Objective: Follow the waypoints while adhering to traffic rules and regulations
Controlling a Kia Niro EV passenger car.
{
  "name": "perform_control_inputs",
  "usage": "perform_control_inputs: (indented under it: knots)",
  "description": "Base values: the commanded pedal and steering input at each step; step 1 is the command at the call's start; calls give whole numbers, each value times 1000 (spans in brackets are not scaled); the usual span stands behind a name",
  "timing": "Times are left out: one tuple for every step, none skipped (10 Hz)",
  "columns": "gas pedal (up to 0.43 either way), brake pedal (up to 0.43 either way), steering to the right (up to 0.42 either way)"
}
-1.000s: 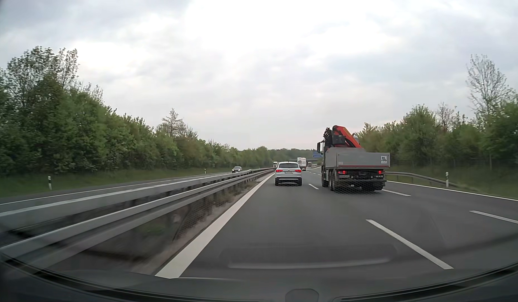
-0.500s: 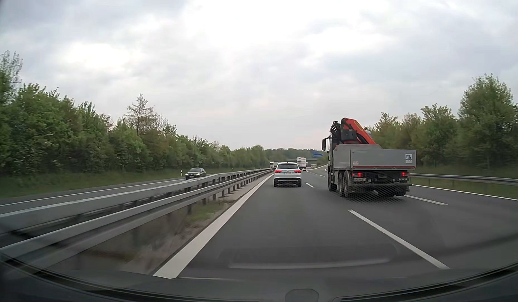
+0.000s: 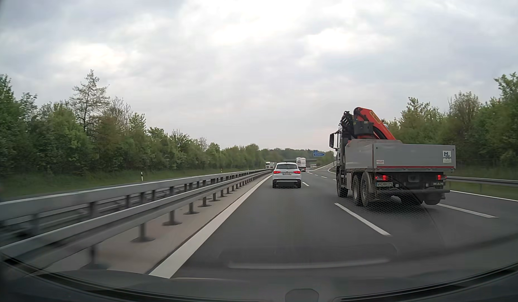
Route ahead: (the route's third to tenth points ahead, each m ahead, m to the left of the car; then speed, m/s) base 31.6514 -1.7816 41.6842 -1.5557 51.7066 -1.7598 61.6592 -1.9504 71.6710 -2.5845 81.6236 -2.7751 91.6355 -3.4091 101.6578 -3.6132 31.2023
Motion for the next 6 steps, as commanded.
perform_control_inputs:
  knots:
    - [0, 0, 4]
    - [0, 0, 4]
    - [0, 0, 4]
    - [0, 0, 4]
    - [0, 0, 4]
    - [0, 0, 4]
